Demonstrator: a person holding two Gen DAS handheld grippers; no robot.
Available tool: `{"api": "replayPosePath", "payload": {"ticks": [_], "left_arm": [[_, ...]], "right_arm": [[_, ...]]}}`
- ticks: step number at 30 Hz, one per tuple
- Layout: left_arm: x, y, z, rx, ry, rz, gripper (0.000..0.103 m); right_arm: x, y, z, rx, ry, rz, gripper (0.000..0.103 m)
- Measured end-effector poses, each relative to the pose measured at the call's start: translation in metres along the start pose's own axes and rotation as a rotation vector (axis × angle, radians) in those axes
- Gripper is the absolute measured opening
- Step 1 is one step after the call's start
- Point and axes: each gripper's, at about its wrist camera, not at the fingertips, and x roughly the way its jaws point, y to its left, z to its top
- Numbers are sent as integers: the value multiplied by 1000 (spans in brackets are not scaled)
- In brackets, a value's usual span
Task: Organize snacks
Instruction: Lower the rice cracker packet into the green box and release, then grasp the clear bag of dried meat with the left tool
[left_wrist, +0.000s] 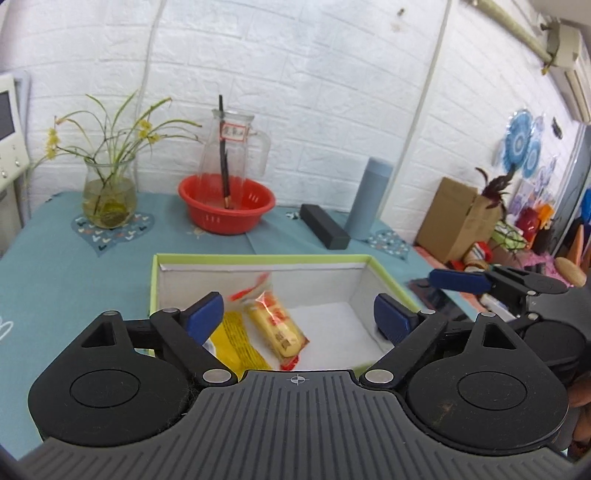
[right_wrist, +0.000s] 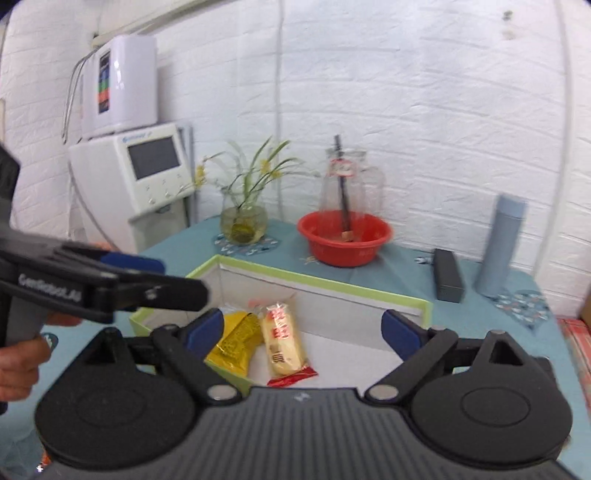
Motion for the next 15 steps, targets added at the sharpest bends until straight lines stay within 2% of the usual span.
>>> {"api": "replayPosePath", "payload": {"ticks": [2, 7, 11, 15], "left_arm": [[-21, -10, -9, 0, -19, -24, 79], [-58, -33, -44, 2, -11, -73, 82], [-72, -48, -85, 2, 40, -73, 82], [-80, -52, -131, -41, 127, -70, 81]], "right_arm": [[-29, -2, -8, 31, -13, 15, 94], [-93, -4, -48, 137, -10, 130, 94], [-127, 11, -99, 180, 7, 114, 94], [-135, 44, -152, 200, 79, 133, 94]]}}
